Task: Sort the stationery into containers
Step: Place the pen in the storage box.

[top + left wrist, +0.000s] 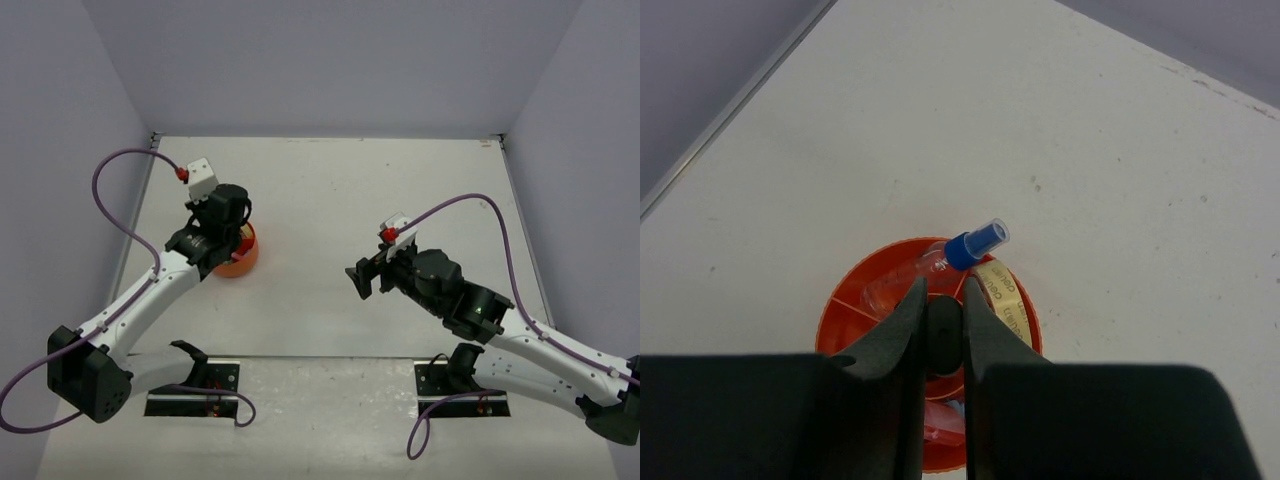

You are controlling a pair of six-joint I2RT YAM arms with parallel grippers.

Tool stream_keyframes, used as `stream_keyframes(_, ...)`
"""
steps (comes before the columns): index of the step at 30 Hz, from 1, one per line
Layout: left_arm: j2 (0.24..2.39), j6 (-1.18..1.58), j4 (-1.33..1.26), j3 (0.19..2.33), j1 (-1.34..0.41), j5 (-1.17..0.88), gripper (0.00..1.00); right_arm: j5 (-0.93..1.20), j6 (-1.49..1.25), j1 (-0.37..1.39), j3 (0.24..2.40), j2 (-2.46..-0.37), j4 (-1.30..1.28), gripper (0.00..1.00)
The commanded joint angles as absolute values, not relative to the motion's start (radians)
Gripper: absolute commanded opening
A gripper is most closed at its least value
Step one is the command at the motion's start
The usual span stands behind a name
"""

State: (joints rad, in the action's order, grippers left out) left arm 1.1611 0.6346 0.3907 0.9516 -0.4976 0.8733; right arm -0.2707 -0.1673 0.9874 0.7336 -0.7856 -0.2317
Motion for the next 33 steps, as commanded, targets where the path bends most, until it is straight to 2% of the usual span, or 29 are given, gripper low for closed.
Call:
stream_keyframes(1, 1.118, 0.649, 0.402, 0.979, -0.492, 0.877, 0.00, -0.265, -0.167, 0.989, 0.733, -0.794, -0.211, 0.99)
stream_keyframes(9, 1.049, 0.623, 0.421, 1.010, -0.491, 0.890, 0.00, -0.253, -0.167, 0.989, 0.741, -0.826, -0.198, 0.99)
stream_keyframes(33, 1.193, 0.667, 0.325, 0.927, -0.489, 0.896, 0.01, -0.256, -0.158, 0.989, 0.729, -0.788, -0.238, 0.99)
